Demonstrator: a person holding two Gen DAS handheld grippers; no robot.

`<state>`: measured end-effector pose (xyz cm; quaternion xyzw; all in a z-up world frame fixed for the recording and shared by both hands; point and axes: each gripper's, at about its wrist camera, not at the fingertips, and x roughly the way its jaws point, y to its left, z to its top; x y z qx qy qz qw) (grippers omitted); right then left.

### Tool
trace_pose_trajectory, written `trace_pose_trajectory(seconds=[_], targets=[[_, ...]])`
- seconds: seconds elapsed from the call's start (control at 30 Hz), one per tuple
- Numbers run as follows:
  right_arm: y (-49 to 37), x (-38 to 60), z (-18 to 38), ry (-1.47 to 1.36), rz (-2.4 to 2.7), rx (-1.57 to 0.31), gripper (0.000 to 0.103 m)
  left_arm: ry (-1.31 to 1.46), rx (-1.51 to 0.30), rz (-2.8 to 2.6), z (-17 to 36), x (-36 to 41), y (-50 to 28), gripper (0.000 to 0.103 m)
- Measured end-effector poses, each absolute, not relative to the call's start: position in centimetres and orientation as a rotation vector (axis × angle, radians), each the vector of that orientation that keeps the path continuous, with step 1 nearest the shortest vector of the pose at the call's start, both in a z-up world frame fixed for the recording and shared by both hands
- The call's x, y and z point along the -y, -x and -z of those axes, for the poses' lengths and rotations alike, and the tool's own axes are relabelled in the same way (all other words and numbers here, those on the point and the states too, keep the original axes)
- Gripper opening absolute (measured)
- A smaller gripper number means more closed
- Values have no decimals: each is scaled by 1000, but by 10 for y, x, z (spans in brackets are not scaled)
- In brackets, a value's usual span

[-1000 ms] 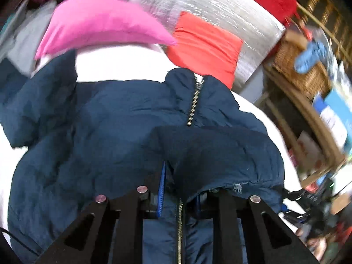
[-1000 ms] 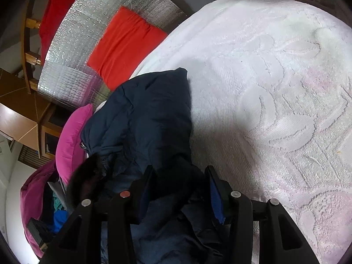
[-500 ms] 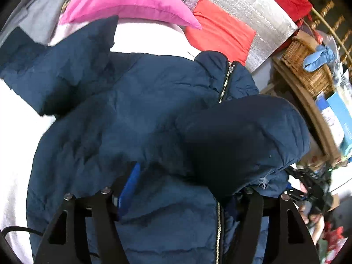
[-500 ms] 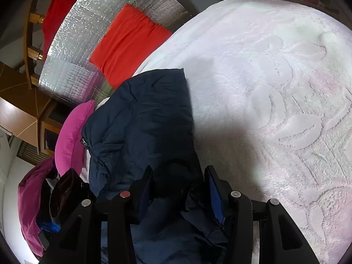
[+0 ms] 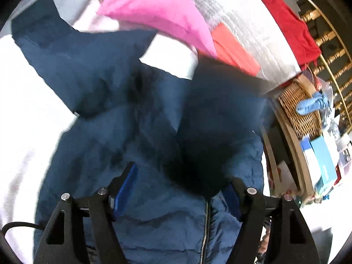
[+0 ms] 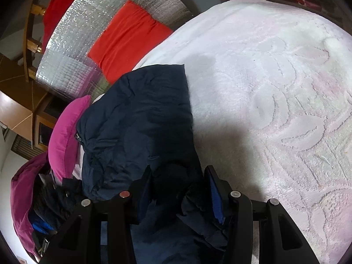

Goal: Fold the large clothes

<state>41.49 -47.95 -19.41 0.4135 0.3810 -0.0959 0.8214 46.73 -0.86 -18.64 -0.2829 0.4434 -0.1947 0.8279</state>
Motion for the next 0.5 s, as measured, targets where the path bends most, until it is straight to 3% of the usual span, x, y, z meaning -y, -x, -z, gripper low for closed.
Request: trace_pose_trajectory(seconds=[0.27,0.37,0.43,0.5], targets=[[-415,480,195,-902,193,-801,52,629,-969,326,194,-12,-461,74],[-417,480,196,-912,168,-787,64,642,-987,288,201,-15,-459,74],[-418,475,196,-879,165,-786,66,649,-993,276,207,-15,-464,73],[-421,470,195,-836,165,-788,63,635,-994,271,209,-12,-465,64]])
